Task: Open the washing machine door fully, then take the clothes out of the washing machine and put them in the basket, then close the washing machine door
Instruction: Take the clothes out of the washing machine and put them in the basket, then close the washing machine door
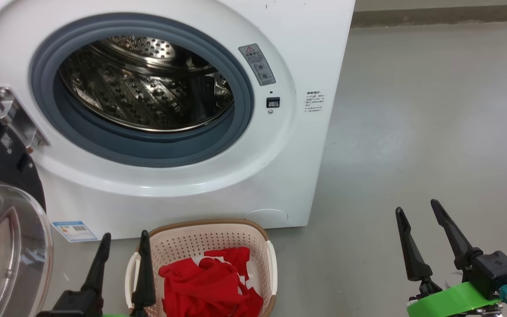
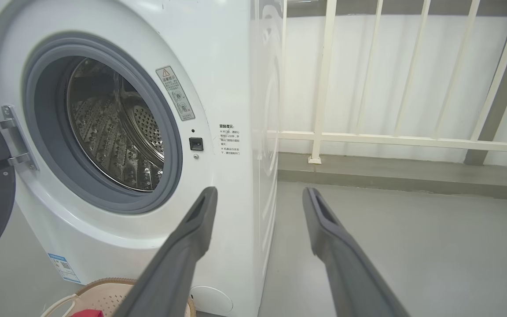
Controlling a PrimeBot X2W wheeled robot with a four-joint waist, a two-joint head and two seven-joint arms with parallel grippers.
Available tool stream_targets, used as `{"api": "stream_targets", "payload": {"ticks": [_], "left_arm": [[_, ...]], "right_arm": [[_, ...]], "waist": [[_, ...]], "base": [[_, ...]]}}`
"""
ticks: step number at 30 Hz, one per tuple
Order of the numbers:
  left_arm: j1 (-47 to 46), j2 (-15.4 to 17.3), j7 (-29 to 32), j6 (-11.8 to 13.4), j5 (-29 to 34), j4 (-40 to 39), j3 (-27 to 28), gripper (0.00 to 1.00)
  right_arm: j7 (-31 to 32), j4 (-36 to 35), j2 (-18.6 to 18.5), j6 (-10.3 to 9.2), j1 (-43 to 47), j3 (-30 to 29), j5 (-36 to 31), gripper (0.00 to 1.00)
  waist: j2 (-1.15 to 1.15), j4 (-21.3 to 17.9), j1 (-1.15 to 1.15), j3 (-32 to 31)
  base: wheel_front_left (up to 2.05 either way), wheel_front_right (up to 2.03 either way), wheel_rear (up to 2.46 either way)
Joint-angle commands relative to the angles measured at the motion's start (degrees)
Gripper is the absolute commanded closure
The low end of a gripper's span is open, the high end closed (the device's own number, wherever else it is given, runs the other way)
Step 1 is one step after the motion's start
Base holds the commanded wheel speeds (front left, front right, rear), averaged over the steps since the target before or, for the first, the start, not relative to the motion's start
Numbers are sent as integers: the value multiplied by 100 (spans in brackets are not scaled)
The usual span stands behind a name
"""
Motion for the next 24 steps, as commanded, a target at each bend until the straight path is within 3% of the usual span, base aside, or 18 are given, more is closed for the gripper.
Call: {"api": "stream_targets", "payload": {"ticks": [1,24], "left_arm": [[-36,86,-70,23,-11,-187,206,0],[61,168,-70,46,-53,-286,148,0]], "right_arm": [[-36,-184,-50,36,-43,103,-23,0],[-36,-295,-50,36,113,39,-53,0]], "waist": [[0,-2,0,-50],[0,8,0,-105]], "base": [[0,0,0],[0,0,0]]}}
